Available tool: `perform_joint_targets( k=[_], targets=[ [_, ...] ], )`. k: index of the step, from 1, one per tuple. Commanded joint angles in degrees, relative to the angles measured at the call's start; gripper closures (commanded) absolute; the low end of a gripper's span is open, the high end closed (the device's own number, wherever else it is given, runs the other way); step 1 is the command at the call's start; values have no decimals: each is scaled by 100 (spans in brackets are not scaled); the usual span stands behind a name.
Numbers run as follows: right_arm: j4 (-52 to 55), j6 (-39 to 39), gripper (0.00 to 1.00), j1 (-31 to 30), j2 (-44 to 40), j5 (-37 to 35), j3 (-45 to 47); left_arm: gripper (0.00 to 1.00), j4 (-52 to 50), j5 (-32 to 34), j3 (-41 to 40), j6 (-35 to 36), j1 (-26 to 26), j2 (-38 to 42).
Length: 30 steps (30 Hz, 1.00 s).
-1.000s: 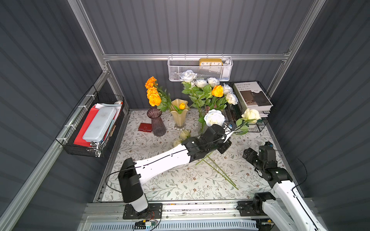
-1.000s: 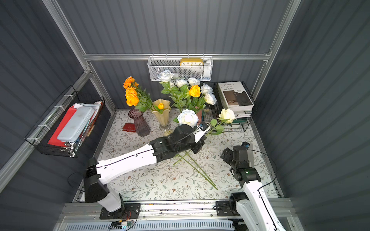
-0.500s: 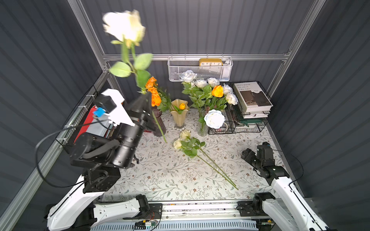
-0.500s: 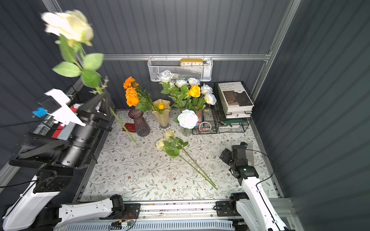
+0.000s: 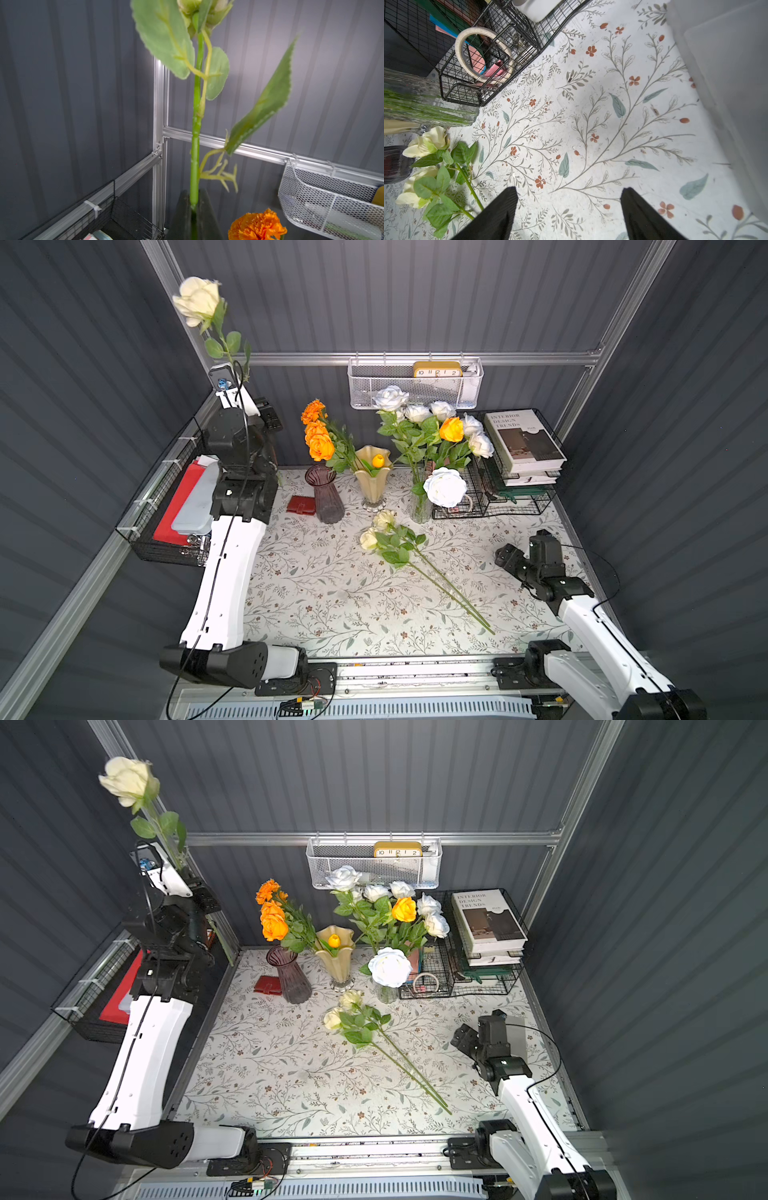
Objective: Arrange the flowers in different vases according to their colors
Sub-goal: Insert the flower into the vase.
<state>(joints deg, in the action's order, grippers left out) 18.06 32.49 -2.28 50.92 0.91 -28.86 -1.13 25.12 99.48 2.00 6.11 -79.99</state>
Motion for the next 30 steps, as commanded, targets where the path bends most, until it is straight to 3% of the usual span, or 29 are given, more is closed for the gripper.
perform_joint_targets(
  k=[1,10,22,30],
  targets=[
    [21,-220,16,24,-96,-12,-88,100,866,-759,-339,-445,-285,175],
    [1,-376,16,26,40,-30,-80,100,2799,-1332,-1424,-1041,-543,-337],
    [-161,-409,16,23,112,32,28,100,3849,-1905,-1664,-1490,-542,-1485],
    [-187,-437,16,24,129,262,67,100,4878,-2101,-2342,-1760,-543,-2033]
  ],
)
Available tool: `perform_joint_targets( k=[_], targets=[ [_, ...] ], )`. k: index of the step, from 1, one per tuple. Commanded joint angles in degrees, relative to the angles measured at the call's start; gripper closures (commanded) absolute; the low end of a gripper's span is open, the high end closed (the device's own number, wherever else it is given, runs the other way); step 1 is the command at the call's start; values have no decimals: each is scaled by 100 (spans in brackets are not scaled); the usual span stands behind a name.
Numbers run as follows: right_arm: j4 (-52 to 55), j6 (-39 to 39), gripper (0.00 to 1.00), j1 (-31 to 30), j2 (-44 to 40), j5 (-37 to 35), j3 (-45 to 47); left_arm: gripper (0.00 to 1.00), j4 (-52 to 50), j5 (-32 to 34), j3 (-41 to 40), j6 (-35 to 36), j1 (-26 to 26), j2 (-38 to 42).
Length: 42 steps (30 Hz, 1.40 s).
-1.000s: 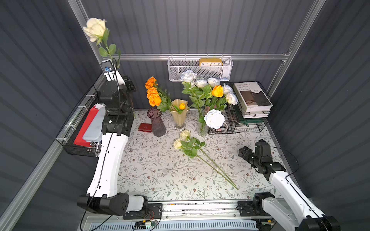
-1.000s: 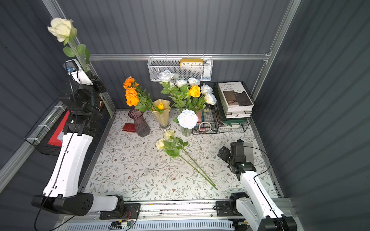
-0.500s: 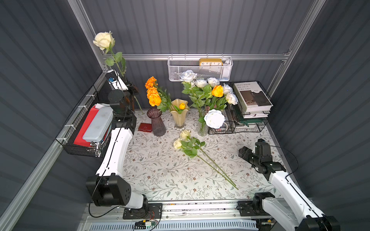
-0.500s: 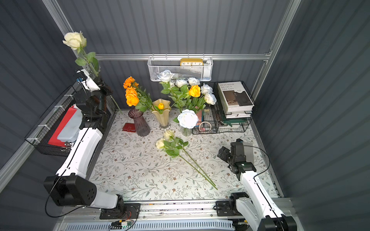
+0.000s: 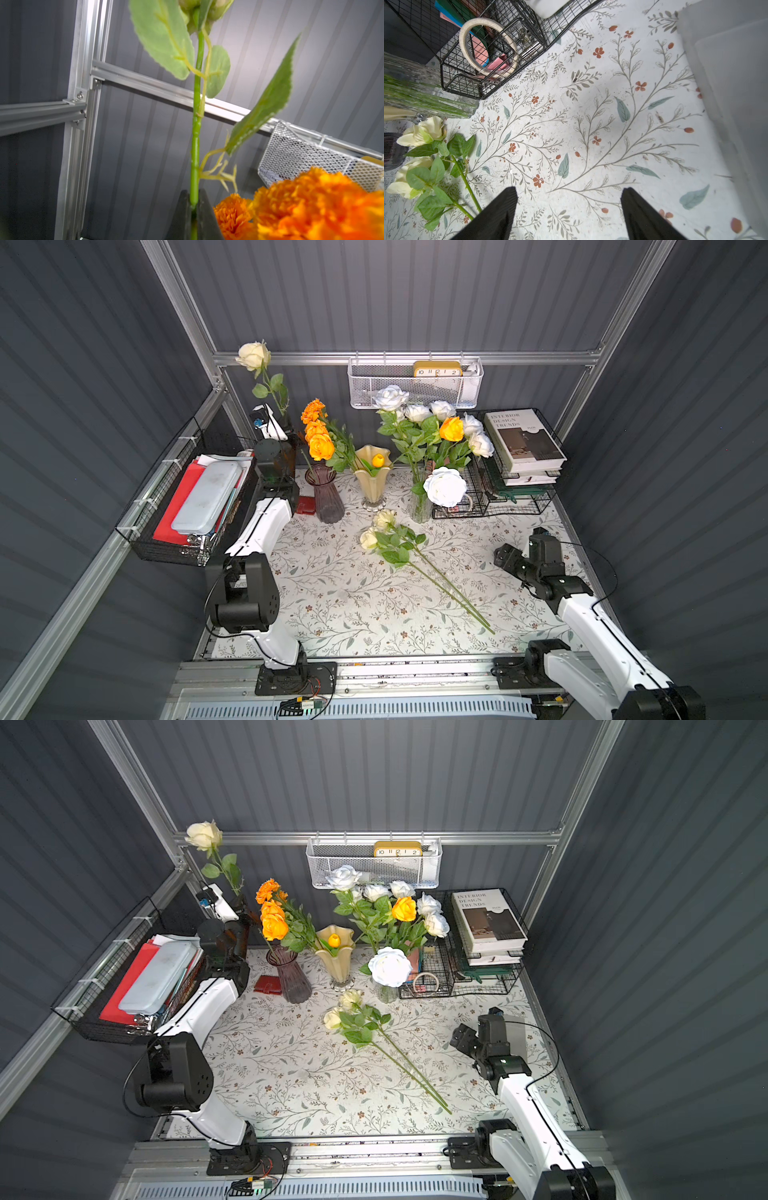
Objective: Arrange the flowers in different vases according to their colors
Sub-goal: Insert the flower into the vase, then pick up the flower at the center of the board.
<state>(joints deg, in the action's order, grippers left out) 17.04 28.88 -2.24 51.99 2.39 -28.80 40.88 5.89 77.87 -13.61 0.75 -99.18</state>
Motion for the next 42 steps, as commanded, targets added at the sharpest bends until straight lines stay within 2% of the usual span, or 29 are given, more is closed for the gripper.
perform_joint_targets(
  k=[1,3,5,6,7,9,11,15,17,21,24,30,33,37,40,42],
  targets=[
    [-92,-90,16,17,14,153,64,100,707,-228,-197,-192,-7,-161],
    [-102,-216,16,22,-19,565,32,98,707,-393,-264,-191,-5,-200],
    [-219,-269,16,1,-93,1078,31,62,639,-458,-384,-186,15,-168],
    [-320,-278,16,-27,-139,1400,53,47,564,-427,-428,-186,29,-140],
    [-390,-319,16,-71,-162,1593,65,38,445,-292,-464,-167,74,-118],
    [-423,-434,16,-230,-147,1845,23,26,220,-69,-532,-109,140,-19],
    [-382,-616,16,-522,-78,1918,-61,21,-51,4,-595,-89,161,125],
    [-435,-1125,15,-1503,327,1524,-286,13,-662,146,-716,-191,192,489],
    [-323,-1367,15,-1931,750,1431,-580,12,-1064,243,-776,-328,206,715],
    [209,-1815,15,-2660,1935,790,-1444,9,-1893,550,-1013,-731,237,1354],
    [343,-2095,15,-2930,2767,430,-1982,7,-2355,707,-1264,-1021,291,1847],
    [649,-2668,21,-3162,4134,209,-2898,5,-3240,746,-1557,-1316,465,2524],
    [866,-2843,25,-3230,4725,145,-3326,4,-3452,1035,-1789,-1338,817,2889],
    [1029,-2884,34,-3264,5243,79,-3683,3,-3769,1092,-2036,-1425,1072,3361],
    [1048,-2862,46,-3270,5470,128,-3790,2,-3981,1041,-2248,-1490,1143,3788],
    [1021,-2836,60,-3274,5564,102,-3801,1,-4173,988,-2328,-1500,1164,4066]
  ],
)
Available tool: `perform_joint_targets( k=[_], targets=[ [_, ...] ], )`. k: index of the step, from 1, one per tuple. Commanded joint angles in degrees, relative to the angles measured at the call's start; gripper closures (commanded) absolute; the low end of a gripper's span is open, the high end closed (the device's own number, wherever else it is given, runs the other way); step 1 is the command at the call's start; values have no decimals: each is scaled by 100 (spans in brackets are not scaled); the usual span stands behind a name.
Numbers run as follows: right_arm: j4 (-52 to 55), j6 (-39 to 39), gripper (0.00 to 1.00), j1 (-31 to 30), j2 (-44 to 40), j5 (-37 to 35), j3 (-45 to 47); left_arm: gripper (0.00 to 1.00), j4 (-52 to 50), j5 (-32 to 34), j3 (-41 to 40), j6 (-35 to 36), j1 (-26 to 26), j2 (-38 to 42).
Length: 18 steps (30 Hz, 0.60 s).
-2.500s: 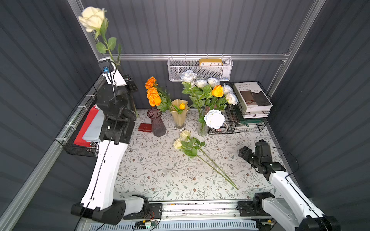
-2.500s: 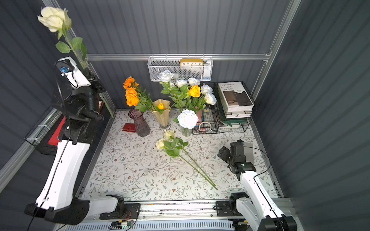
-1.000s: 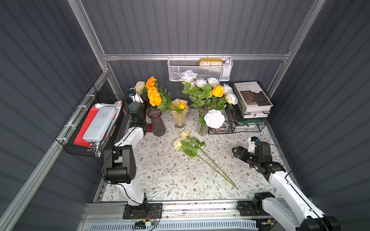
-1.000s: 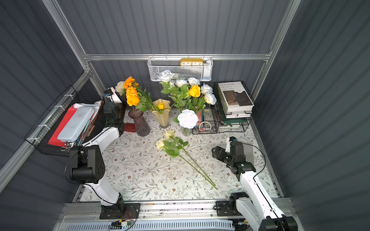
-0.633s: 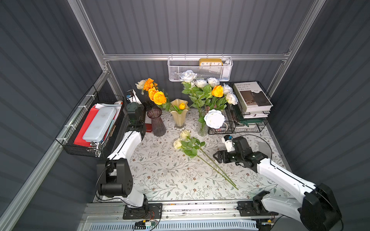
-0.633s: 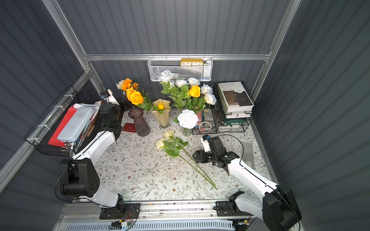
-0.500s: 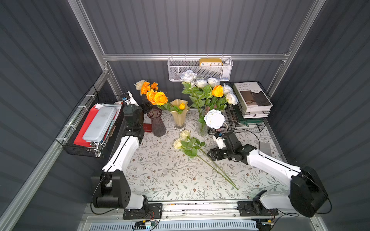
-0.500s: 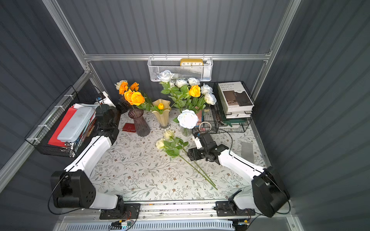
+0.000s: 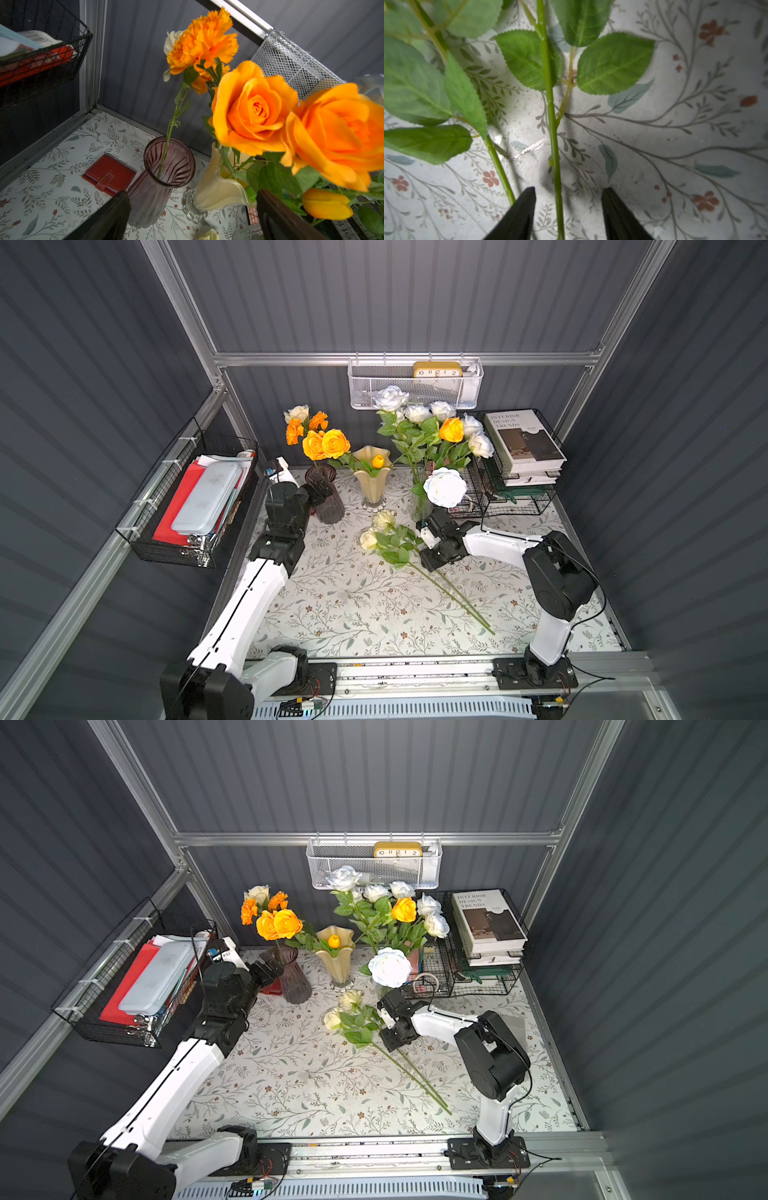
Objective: Arrange the flowers in different vases according to their colors
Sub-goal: Pick up the flower at the center of the board.
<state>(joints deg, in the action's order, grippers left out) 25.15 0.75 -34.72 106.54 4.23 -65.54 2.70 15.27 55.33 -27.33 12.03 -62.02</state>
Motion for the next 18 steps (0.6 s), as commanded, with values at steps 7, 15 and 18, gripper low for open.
perform_joint_targets(
  k=[7,15,18],
  targets=[
    [171,-84,97,-59,216,-362,-324,1,-646,-402,-267,-111,152,997],
    [-92,-328,100,-260,-931,-768,-357,1,-912,-947,-229,87,184,1634],
    [28,-476,100,-509,-1295,-803,-442,1,-954,-1463,-321,-44,180,1822]
  ],
)
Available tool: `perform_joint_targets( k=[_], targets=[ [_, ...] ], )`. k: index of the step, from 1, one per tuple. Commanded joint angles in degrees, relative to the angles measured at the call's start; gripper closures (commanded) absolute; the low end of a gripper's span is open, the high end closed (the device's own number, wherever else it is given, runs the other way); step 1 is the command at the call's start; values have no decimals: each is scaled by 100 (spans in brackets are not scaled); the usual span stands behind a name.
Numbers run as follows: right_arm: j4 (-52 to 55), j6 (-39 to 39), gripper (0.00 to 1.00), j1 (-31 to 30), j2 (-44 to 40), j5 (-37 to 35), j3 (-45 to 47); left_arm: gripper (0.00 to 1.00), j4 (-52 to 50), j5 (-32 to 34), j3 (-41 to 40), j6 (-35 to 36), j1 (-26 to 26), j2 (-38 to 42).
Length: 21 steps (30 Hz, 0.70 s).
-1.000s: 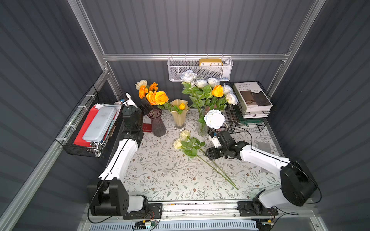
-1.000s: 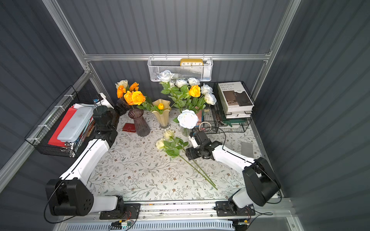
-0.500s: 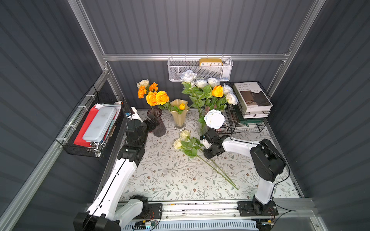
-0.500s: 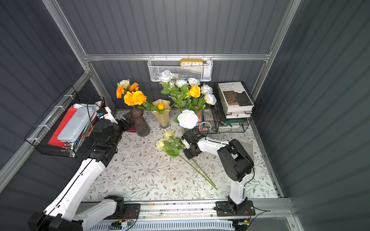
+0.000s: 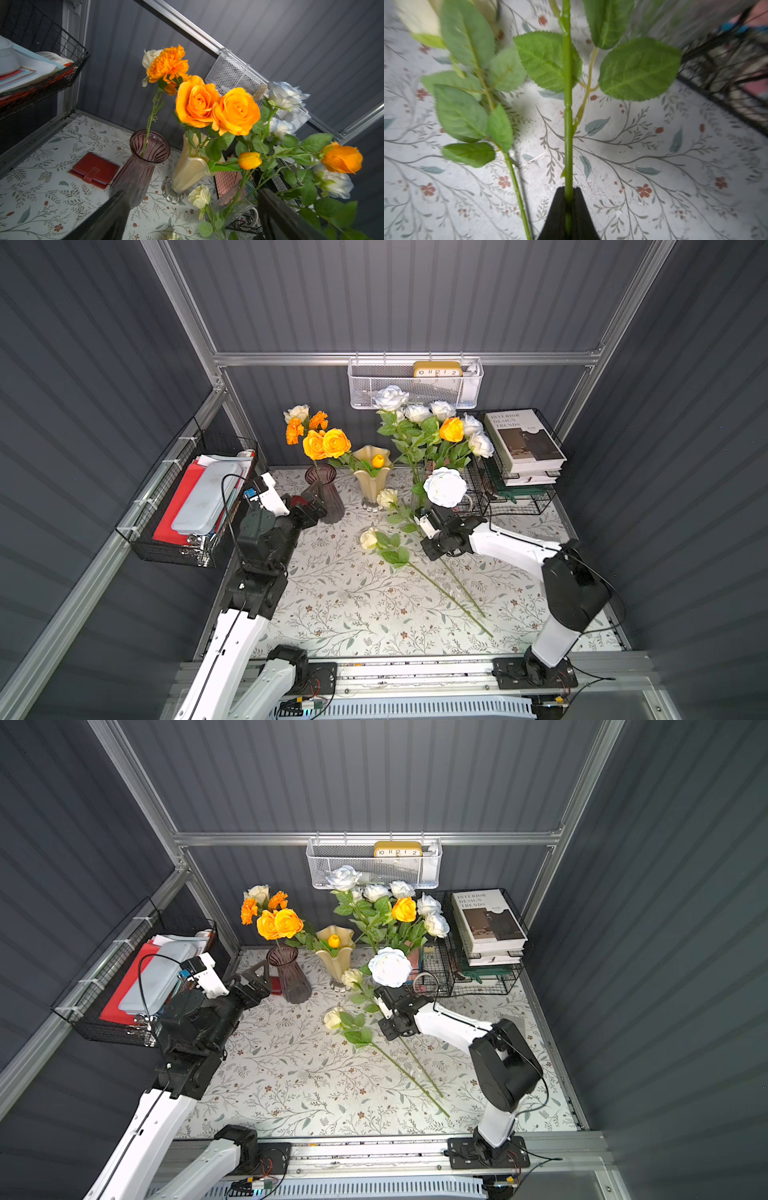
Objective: Arrange the flowers in different vases according to their colors
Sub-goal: Pick up the flower at the center of the board.
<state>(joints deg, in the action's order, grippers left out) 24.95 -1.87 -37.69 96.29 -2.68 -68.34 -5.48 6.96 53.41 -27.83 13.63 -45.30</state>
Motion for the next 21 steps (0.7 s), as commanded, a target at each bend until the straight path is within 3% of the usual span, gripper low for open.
perform_joint_targets(
  k=[1,7,11,15,21],
  targets=[
    [77,-236,100,-281,-367,-98,-188,1,-156,-734,-158,-51,21,246],
    [285,-103,100,-949,-839,168,-275,1,-662,-624,100,-5,25,1275],
    [-151,233,100,-1508,-1135,266,-234,1,-1232,-2122,649,329,25,1175],
    [-731,480,100,-1938,-1353,220,-253,1,-1336,-3219,606,72,25,1658],
    [-1065,468,100,-2278,-1381,124,-929,1,-1768,-3986,530,-276,17,2162]
  ],
)
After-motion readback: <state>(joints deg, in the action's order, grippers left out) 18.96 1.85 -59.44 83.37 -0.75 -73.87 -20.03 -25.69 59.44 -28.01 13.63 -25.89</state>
